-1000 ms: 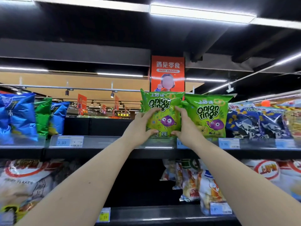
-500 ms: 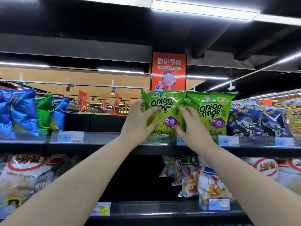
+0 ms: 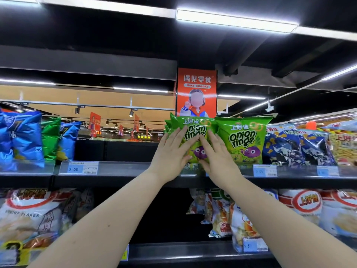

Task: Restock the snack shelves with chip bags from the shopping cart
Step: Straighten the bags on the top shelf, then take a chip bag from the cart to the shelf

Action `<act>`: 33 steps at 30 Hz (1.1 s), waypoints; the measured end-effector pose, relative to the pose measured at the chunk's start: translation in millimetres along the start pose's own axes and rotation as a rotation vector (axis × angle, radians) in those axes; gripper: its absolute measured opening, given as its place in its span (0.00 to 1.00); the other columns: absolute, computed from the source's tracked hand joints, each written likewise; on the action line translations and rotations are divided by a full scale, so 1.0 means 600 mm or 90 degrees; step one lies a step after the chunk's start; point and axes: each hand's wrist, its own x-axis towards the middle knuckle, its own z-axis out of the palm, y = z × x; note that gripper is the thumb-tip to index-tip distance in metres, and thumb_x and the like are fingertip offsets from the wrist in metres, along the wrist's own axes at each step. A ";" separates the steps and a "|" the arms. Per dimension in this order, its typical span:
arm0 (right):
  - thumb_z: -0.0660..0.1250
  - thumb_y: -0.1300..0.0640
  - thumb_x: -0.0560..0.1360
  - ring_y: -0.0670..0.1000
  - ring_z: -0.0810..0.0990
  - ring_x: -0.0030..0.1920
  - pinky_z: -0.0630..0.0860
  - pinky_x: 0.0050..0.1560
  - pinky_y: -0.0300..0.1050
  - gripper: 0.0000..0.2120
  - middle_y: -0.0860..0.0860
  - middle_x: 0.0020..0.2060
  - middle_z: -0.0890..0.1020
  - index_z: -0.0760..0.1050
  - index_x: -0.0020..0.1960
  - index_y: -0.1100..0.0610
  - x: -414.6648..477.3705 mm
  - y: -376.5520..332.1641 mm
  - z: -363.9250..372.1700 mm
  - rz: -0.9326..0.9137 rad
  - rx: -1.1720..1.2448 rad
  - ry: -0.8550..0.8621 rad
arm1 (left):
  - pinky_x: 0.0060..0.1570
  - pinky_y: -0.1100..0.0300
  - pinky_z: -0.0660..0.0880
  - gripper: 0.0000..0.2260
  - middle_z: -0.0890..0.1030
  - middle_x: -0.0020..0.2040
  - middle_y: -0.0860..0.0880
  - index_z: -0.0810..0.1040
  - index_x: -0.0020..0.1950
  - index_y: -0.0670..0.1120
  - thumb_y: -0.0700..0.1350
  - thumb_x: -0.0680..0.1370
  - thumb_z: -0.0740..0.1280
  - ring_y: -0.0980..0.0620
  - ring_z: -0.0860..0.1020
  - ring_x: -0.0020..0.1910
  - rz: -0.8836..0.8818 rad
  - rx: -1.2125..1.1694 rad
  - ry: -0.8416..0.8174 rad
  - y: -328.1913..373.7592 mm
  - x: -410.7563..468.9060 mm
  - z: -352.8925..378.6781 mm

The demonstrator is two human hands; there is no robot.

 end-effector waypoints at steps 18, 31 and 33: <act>0.69 0.61 0.68 0.60 0.73 0.63 0.73 0.60 0.56 0.24 0.56 0.61 0.76 0.74 0.64 0.59 -0.141 0.147 -0.111 0.024 -0.294 0.056 | 0.58 0.43 0.68 0.22 0.78 0.58 0.45 0.78 0.59 0.48 0.47 0.65 0.72 0.41 0.73 0.58 0.050 -0.010 0.128 0.239 0.059 0.034; 0.74 0.54 0.66 0.60 0.76 0.61 0.75 0.56 0.55 0.28 0.56 0.59 0.78 0.74 0.64 0.58 -0.282 0.330 -0.273 0.117 -0.423 -0.038 | 0.54 0.45 0.63 0.21 0.78 0.51 0.45 0.79 0.55 0.47 0.47 0.63 0.74 0.40 0.75 0.53 0.072 -0.101 0.156 0.521 0.166 0.065; 0.74 0.53 0.68 0.59 0.75 0.62 0.75 0.57 0.55 0.27 0.56 0.61 0.78 0.74 0.65 0.58 -0.282 0.354 -0.276 0.106 -0.419 -0.043 | 0.55 0.44 0.63 0.20 0.78 0.52 0.46 0.79 0.55 0.48 0.47 0.64 0.74 0.41 0.75 0.53 0.051 -0.091 0.153 0.535 0.176 0.069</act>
